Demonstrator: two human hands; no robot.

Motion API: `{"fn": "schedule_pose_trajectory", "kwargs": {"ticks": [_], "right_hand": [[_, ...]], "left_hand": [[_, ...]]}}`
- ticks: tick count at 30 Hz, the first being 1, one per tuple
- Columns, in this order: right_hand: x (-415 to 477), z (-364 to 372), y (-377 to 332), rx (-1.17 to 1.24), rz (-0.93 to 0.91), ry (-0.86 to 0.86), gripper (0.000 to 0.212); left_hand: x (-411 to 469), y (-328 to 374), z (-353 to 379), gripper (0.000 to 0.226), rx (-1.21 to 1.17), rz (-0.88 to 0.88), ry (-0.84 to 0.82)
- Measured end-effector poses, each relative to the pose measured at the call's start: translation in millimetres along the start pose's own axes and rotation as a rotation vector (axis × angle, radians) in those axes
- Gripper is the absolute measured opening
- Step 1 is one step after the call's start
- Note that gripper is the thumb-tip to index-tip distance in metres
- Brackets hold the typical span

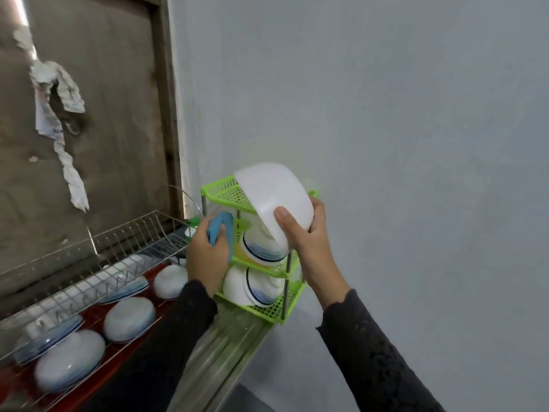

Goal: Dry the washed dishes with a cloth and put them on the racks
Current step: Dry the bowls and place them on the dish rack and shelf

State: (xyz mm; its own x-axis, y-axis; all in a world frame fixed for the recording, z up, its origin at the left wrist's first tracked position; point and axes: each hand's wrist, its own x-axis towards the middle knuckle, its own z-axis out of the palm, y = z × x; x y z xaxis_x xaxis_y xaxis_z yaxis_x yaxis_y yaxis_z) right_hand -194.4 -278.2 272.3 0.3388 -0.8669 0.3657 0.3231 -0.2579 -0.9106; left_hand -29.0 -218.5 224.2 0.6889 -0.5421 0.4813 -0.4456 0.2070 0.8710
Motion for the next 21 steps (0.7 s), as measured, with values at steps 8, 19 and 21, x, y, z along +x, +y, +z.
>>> {"fn": "schedule_pose_trajectory", "kwargs": {"ticks": [8,19,21], "right_hand": [[100.3,3.2,-1.5,-0.153,-0.064,-0.166,0.087],[174.5,21.3,42.9,-1.184,0.013,-0.267,0.109],[174.7,22.7,41.8,-1.292,-0.029,-0.254,0.119]], "left_hand": [[55.6,12.5,35.2,0.021,0.017,0.005,0.180],[68.4,-13.8,52.2,0.023,0.111,-0.045,0.304],[66.2,-18.3,50.6,0.023,0.116,-0.065,0.303]]}}
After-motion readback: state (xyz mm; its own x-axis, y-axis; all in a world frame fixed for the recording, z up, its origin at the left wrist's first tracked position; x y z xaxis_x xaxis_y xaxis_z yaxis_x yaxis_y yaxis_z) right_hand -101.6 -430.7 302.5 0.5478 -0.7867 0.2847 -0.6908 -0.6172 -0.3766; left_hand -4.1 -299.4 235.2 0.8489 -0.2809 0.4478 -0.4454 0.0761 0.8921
